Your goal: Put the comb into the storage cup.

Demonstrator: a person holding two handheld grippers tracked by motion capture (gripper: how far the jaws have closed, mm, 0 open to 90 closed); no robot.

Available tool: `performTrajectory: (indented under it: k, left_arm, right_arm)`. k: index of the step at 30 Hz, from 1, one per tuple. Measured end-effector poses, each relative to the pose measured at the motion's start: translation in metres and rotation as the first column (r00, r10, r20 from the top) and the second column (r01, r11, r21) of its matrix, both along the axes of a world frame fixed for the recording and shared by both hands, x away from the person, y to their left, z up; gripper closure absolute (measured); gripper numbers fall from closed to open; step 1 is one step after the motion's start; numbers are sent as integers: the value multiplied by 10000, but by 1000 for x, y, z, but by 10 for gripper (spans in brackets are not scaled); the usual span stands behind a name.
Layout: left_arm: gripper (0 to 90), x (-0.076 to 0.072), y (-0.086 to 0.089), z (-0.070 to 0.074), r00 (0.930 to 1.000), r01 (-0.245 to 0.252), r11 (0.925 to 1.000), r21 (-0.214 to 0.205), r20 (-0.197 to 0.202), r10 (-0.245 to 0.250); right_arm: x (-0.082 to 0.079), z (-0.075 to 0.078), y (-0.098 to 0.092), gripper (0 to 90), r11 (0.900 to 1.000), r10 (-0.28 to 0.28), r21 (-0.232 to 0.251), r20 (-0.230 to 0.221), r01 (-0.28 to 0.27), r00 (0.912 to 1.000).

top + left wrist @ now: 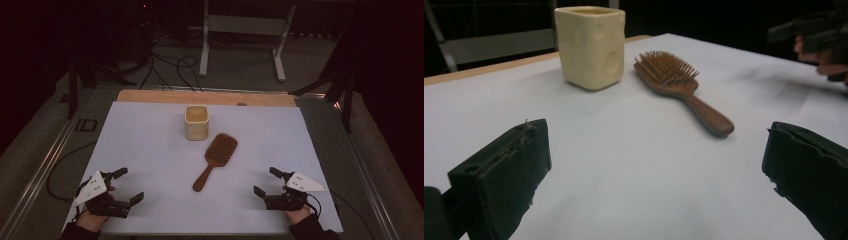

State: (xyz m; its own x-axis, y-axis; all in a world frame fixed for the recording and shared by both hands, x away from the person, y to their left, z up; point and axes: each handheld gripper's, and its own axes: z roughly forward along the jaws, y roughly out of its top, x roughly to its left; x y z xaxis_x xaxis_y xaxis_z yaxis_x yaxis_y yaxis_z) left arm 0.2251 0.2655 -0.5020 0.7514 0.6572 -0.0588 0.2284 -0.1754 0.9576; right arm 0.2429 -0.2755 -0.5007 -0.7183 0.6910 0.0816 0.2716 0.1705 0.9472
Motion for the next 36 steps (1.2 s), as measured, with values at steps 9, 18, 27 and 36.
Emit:
performTrajectory:
  k: [9,18,27,36]
  left_arm:
    - [1,0,-1,-1,10000,-34,10000,86,-45,34]
    - [1,0,-2,-1,10000,53,9999,128,-58,-52]
    - [1,-1,-3,-1,10000,67,9998,186,-69,-65]
    - [1,-2,-3,0,10000,54,9998,170,-47,-53]
  right_arm:
    - [2,3,-1,90,9999,-54,113,-510,59,9987]
    - [0,6,4,91,9995,264,-144,-637,-274,9976]
    - [-1,10,10,91,9982,360,-462,-744,-395,9966]
    - [-6,28,14,92,9985,344,-413,-629,-370,9974]
